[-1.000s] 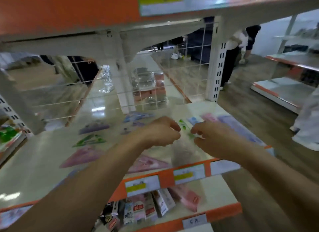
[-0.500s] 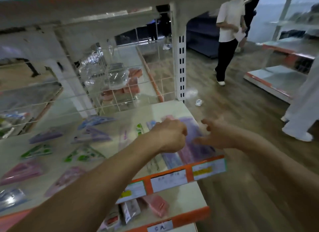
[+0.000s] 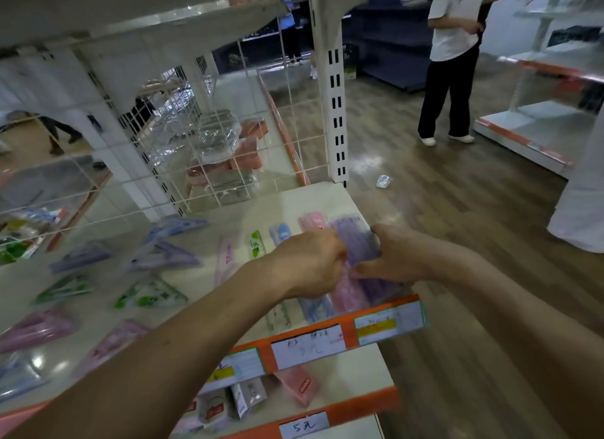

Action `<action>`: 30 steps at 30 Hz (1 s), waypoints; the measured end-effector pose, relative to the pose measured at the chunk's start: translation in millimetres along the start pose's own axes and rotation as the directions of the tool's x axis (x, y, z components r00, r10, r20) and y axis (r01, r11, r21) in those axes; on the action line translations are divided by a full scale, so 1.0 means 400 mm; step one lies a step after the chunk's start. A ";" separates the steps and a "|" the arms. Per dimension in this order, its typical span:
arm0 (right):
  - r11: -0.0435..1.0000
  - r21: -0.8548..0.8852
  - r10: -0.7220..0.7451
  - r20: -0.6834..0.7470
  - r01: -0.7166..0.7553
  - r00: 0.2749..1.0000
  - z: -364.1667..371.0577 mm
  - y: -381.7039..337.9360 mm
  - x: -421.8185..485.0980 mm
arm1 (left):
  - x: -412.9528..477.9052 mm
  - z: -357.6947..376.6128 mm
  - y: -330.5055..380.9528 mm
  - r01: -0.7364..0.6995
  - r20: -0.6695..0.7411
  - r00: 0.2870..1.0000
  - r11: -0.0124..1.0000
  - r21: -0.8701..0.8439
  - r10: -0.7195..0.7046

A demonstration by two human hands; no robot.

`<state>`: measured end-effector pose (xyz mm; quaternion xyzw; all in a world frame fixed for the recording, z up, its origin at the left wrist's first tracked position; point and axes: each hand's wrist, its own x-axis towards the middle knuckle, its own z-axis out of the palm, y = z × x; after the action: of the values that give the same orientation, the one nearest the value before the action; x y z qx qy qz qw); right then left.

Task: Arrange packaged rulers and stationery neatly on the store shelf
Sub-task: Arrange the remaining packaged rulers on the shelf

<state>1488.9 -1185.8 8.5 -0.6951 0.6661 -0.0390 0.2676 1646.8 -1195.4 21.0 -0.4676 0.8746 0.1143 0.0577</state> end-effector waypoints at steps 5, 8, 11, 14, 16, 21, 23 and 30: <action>1.000 -0.012 0.027 0.003 -0.027 1.000 -0.001 0.013 0.006 | -0.005 -0.008 0.005 -0.015 0.009 1.000 1.000 0.008 0.015; 0.997 -0.068 0.025 -0.011 -0.026 1.000 0.014 0.015 0.010 | -0.001 -0.006 0.005 -0.013 0.024 1.000 0.999 0.029 0.013; 0.998 -0.048 0.034 -0.016 -0.034 0.999 0.014 0.020 0.014 | 0.001 -0.005 0.008 -0.008 0.030 1.000 0.999 0.042 0.007; 0.999 0.019 0.049 -0.009 -0.049 0.999 0.004 0.029 0.011 | 0.000 -0.007 0.010 0.002 0.034 0.999 0.999 0.043 -0.003; 0.997 0.043 0.067 -0.007 -0.067 0.998 -0.004 0.038 0.008 | 0.002 -0.009 0.011 0.006 0.041 0.999 0.999 0.049 -0.008; 0.994 0.085 0.074 -0.090 -0.067 0.993 -0.025 0.052 0.000 | 0.018 -0.022 0.007 0.087 -0.034 0.995 0.995 -0.046 -0.089; 0.999 0.018 0.049 -0.146 -0.047 0.988 -0.026 0.046 -0.008 | 0.030 -0.033 0.004 0.092 -0.153 0.983 0.993 -0.073 -0.102; 0.890 -0.456 -0.232 -0.456 -0.002 0.859 0.050 -0.019 -0.036 | 0.107 -0.009 0.018 -0.004 -0.124 0.992 0.982 0.187 0.028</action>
<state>1502.6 -1166.1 -0.8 -0.7429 0.6595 -0.0814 -0.0808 1616.9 -1226.8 16.8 -0.4594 0.8871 0.0029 0.0448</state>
